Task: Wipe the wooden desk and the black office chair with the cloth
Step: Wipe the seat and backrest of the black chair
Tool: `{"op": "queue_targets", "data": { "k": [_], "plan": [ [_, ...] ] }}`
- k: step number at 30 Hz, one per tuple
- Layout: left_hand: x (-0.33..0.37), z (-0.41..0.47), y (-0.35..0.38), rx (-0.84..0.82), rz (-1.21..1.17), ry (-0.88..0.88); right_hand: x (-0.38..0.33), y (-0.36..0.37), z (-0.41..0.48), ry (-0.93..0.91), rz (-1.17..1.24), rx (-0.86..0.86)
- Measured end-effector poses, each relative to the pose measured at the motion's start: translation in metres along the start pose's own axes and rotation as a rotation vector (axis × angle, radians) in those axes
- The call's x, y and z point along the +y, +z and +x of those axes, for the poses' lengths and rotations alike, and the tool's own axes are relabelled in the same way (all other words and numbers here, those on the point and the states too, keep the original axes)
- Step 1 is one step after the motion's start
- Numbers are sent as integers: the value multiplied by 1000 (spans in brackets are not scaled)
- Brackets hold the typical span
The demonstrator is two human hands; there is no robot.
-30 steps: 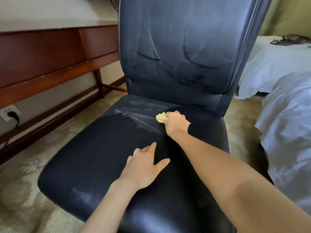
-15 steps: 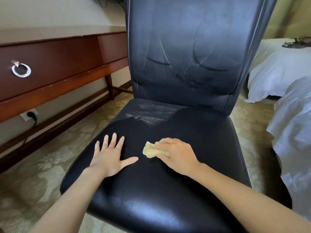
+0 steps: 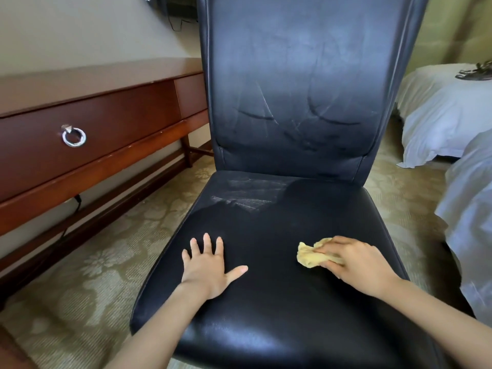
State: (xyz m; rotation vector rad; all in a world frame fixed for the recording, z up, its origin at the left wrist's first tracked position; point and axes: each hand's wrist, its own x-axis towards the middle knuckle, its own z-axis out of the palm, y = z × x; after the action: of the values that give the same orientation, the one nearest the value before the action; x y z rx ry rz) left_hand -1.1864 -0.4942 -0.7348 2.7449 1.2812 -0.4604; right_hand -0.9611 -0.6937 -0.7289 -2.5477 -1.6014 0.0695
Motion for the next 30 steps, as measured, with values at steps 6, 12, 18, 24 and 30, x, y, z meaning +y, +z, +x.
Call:
{"op": "queue_targets", "data": {
  "k": [6,12,18,24,30],
  "plan": [
    [10,-11,7,53,24,-46,19,-5,33,137,-4,95],
    [32,-27,22,104,50,-134,16,5,106,214,24,194],
    [50,-33,32,122,32,-195,-21,11,191,236,46,187],
    [61,-36,34,129,25,-226,-74,27,210,49,2,220],
    [63,-40,27,147,91,-242,-96,33,172,-324,43,231]
  ]
}}
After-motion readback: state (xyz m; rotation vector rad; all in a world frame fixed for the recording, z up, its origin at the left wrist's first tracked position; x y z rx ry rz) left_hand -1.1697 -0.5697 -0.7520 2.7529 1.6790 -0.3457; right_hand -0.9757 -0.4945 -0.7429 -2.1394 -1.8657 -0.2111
